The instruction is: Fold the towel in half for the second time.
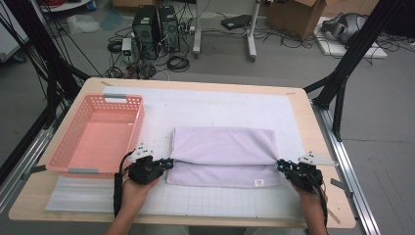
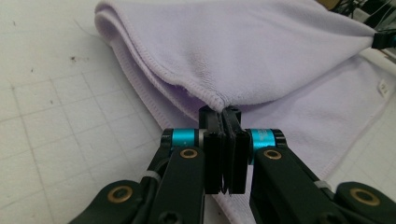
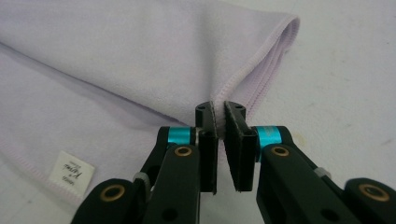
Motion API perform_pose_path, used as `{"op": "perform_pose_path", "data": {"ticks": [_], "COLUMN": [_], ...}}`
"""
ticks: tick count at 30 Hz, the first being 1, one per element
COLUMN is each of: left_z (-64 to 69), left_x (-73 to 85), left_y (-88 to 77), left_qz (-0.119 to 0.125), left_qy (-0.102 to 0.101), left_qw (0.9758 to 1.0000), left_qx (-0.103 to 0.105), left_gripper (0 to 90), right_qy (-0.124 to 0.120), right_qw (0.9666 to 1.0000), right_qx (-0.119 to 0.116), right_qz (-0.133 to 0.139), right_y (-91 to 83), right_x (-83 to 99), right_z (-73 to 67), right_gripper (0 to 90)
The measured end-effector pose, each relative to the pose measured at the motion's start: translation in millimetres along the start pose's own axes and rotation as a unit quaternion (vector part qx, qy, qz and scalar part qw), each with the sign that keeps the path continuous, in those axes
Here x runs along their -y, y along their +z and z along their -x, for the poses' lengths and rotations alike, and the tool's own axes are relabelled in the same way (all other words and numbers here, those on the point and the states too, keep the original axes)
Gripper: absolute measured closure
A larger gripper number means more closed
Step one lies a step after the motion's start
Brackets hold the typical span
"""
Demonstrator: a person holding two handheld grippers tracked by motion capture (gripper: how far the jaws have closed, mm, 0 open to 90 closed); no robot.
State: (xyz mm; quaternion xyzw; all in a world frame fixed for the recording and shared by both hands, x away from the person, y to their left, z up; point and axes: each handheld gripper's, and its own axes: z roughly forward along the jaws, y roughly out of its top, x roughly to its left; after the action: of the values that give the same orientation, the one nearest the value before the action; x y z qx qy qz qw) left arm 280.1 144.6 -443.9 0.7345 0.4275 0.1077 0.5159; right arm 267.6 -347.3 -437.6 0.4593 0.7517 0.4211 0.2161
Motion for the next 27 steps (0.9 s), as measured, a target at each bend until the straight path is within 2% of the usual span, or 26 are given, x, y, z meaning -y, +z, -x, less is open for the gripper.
{"op": "perform_pose_path", "data": {"ticks": [7, 14, 19, 27], "left_z": [5.4, 13.7, 20.7, 23.9], "left_x": [6.1, 15.6, 22.7, 29.0], "left_y": [-12.6, -23.9, -32.9, -38.2], "left_qz": [0.002, -0.002, -0.006, -0.009], "left_qy": [0.007, 0.013, 0.019, 0.02], "left_qw": [1.0, 0.9999, 0.9997, 0.9997], "left_qx": [0.002, 0.006, 0.012, 0.01], "left_gripper": [87.8, 87.7, 87.7, 87.6], "right_qy": [0.002, -0.017, -0.013, -0.017], "right_qw": [1.0, 0.9998, 0.9998, 0.9996], "right_qx": [-0.008, -0.013, -0.016, -0.021], "right_qz": [0.002, -0.001, 0.003, -0.005], "right_y": [-13.1, -29.8, -40.1, -48.8], "right_x": [8.1, 17.7, 19.9, 25.9], "right_z": [-2.7, -9.8, -13.8, -20.8], "right_gripper": [84.0, 84.0, 84.1, 84.1]}}
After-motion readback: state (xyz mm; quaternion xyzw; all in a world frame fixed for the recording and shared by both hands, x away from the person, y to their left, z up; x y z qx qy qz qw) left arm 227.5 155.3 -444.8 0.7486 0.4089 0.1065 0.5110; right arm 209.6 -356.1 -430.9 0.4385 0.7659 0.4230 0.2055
